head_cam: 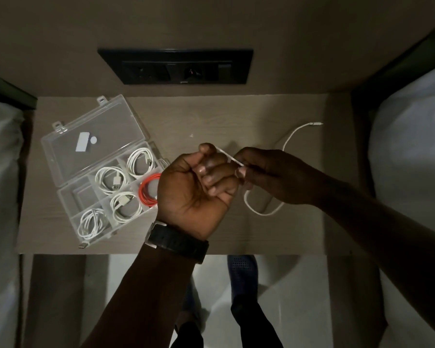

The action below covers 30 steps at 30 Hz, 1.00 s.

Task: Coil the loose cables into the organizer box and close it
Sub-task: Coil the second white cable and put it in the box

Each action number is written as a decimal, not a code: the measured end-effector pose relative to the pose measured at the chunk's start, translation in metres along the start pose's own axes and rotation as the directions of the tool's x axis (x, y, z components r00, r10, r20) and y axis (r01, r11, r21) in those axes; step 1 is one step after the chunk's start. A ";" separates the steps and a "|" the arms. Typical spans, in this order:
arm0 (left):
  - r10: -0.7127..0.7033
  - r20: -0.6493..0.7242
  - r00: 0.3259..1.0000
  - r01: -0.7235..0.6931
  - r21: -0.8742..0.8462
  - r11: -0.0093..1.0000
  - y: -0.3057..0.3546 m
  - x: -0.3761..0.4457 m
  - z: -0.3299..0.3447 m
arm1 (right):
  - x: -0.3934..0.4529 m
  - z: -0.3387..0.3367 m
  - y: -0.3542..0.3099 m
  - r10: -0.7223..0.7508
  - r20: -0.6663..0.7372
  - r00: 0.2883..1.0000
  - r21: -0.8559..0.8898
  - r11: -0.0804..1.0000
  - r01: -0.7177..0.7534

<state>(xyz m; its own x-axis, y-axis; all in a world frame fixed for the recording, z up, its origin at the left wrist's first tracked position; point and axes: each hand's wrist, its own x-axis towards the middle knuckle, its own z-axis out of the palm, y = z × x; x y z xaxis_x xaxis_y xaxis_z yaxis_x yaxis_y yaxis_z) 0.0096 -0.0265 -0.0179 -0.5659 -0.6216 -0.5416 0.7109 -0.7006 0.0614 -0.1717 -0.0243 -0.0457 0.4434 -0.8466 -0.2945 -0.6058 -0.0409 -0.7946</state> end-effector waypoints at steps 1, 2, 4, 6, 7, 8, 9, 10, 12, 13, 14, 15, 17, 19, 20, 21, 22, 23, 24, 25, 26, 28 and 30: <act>0.029 -0.019 0.999 -0.029 -0.022 0.999 -0.002 -0.001 0.004 | 0.000 0.002 0.000 -0.022 -0.029 0.999 -0.118 0.993 0.018; 0.057 -0.027 0.998 -0.058 -0.039 0.998 -0.004 -0.002 0.007 | 0.001 0.005 -0.001 -0.033 -0.065 0.997 -0.257 0.966 0.015; 0.141 -0.015 0.990 -0.141 -0.056 0.988 -0.004 -0.005 0.014 | 0.004 0.002 -0.001 0.016 -0.171 0.985 -0.472 0.876 -0.096; 0.263 0.035 0.964 -0.259 -0.088 0.962 0.006 -0.009 0.021 | 0.005 -0.009 0.000 0.102 -0.268 0.958 -0.455 0.863 -0.219; 0.329 0.056 0.943 -0.320 -0.122 0.939 0.014 -0.010 0.023 | 0.003 -0.015 0.001 0.129 -0.286 0.949 -0.386 0.891 -0.237; 0.388 0.069 0.919 -0.372 -0.168 0.913 0.024 -0.012 0.025 | 0.001 -0.018 0.002 0.139 -0.288 0.947 -0.312 0.922 -0.230; 0.434 0.073 0.898 -0.410 -0.220 0.885 0.033 -0.014 0.025 | -0.003 -0.020 0.003 0.144 -0.279 0.949 -0.242 0.946 -0.215; 0.470 0.061 0.880 -0.440 -0.262 0.859 0.040 -0.016 0.024 | -0.008 -0.019 0.002 0.146 -0.263 0.954 -0.182 0.963 -0.198; 0.525 -0.020 0.851 -0.511 -0.257 0.820 0.047 -0.014 0.022 | -0.019 -0.013 0.002 0.126 -0.236 0.963 -0.110 0.982 -0.156; 0.554 -0.077 0.829 -0.557 -0.200 0.806 0.048 -0.011 0.019 | -0.024 -0.009 0.002 0.113 -0.229 0.967 -0.101 0.985 -0.139; 0.586 -0.134 0.799 -0.600 -0.106 0.793 0.047 -0.007 0.015 | -0.030 -0.004 0.004 0.093 -0.229 0.969 -0.103 0.987 -0.119; 0.628 -0.172 0.759 -0.634 0.027 0.773 0.045 -0.003 0.011 | -0.035 0.000 0.005 0.058 -0.237 0.970 -0.127 0.988 -0.090; 0.751 -0.140 0.645 -0.640 0.437 0.631 0.038 0.003 0.001 | -0.044 0.004 0.005 -0.039 -0.275 0.961 -0.204 0.979 -0.018; 0.796 0.062 0.602 -0.443 0.855 0.269 0.028 0.007 -0.015 | -0.050 0.002 0.004 -0.143 -0.353 0.925 -0.245 0.968 0.056; 0.727 0.165 0.667 -0.293 0.955 0.053 0.023 0.010 -0.023 | -0.050 -0.002 0.004 -0.195 -0.379 0.904 -0.267 0.959 0.095; 0.608 0.220 0.763 -0.169 0.975 -0.141 0.016 0.011 -0.030 | -0.050 -0.008 0.002 -0.234 -0.394 0.889 -0.288 0.950 0.122; 0.471 0.208 0.857 -0.093 0.962 -0.256 0.009 0.010 -0.034 | -0.048 -0.014 0.002 -0.262 -0.406 0.875 -0.311 0.940 0.137; 0.354 0.150 0.923 -0.055 0.963 -0.264 0.001 0.009 -0.035 | -0.046 -0.020 0.003 -0.283 -0.423 0.861 -0.340 0.930 0.139; 0.259 0.069 0.963 -0.028 0.987 -0.158 -0.006 0.007 -0.033 | -0.042 -0.025 0.005 -0.296 -0.440 0.847 -0.368 0.921 0.130; 0.202 0.009 0.979 -0.010 1.000 0.004 -0.012 0.006 -0.031 | -0.039 -0.029 0.007 -0.297 -0.457 0.839 -0.387 0.915 0.114; 0.164 -0.029 0.986 0.002 0.986 0.166 -0.016 0.005 -0.026 | -0.034 -0.032 0.009 -0.288 -0.472 0.833 -0.395 0.914 0.092; 0.061 -0.055 0.997 0.022 0.897 0.441 -0.017 0.004 -0.016 | -0.025 -0.033 0.013 -0.250 -0.500 0.829 -0.375 0.925 0.052; -0.126 0.006 0.992 0.085 0.708 0.701 -0.012 0.002 -0.006 | -0.018 -0.027 0.016 -0.152 -0.519 0.841 -0.266 0.964 0.010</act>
<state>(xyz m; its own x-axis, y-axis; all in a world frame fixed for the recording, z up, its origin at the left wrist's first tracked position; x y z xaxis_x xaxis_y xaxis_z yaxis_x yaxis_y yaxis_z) 0.0018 -0.0170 -0.0244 -0.6536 -0.5303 -0.5399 0.1543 -0.7918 0.5909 -0.2073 -0.0236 -0.0391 0.1222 -0.9813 0.1488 -0.7554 -0.1892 -0.6274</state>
